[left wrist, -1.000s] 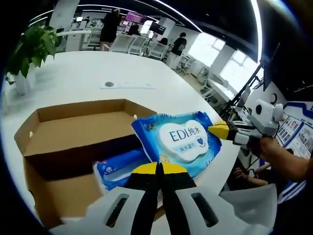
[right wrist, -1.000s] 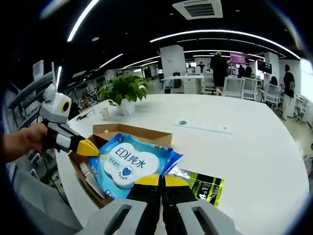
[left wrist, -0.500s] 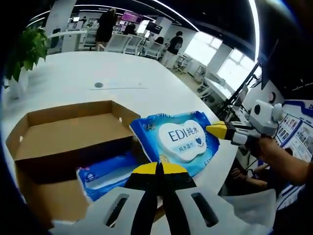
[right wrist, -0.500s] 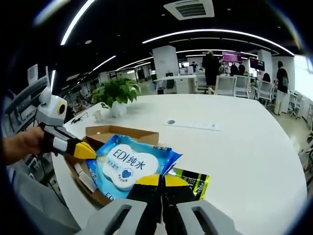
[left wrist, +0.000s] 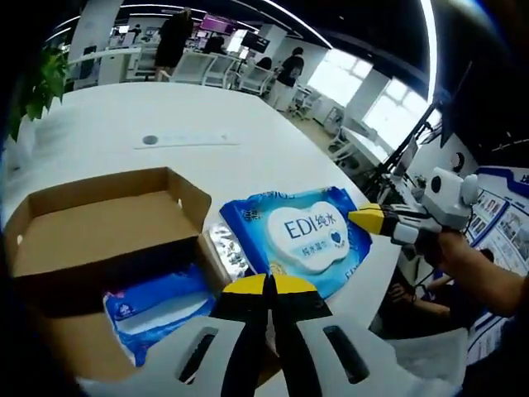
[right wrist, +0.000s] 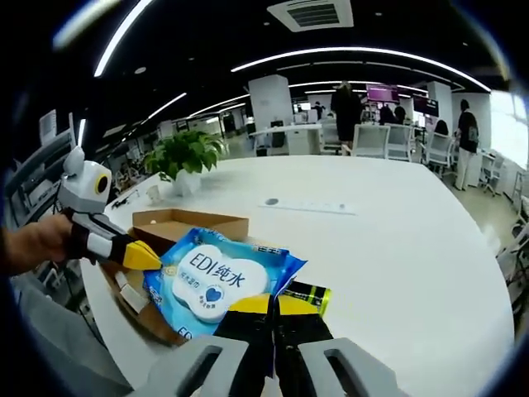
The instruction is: Operate the shoe box by opening the lid, removing the specified soft item, and placing it in the target area until the item is outside and the box remains undamaged.
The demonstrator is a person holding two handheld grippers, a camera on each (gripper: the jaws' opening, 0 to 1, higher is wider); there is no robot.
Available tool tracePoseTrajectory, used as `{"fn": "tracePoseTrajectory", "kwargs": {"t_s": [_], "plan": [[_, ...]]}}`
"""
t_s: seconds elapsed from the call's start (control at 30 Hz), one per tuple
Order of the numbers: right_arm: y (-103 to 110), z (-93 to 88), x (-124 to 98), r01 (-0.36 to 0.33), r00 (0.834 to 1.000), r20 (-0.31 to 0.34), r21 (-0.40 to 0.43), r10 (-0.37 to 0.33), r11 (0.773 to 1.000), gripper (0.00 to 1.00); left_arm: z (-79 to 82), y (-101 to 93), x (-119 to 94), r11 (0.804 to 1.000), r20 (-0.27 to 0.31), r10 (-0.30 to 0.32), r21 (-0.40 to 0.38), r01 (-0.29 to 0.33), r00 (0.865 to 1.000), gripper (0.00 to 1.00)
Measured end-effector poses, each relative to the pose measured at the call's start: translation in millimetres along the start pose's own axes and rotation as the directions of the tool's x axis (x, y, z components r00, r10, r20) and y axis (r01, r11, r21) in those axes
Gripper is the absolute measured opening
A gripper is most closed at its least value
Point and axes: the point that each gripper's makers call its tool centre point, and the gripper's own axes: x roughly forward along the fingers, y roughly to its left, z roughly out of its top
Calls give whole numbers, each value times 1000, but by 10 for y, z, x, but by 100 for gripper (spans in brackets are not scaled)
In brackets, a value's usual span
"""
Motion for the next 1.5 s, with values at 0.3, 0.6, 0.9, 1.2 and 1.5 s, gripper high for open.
{"fn": "tracePoseTrajectory", "kwargs": {"t_s": [0.3,0.6,0.9,1.2,1.5], "plan": [[-123,-42,118,3,1000,-18,1,-3,1000,0,31,37,142,1000,-22,11,15,-11,1000,0],[-256,-133,248,-3,999,-41,0,3,1000,0,5,69,318,996,-69,31,91,-24,997,0],[-355,-202,352,-1,998,-58,34,3,999,0,11,102,456,988,-113,53,151,-35,992,0],[-426,-270,478,-3,997,-76,47,7,999,0,-17,154,577,975,-170,93,215,-55,981,0],[-474,-377,615,-11,995,-101,53,16,999,0,-70,185,653,946,-237,157,316,-77,959,0]]}}
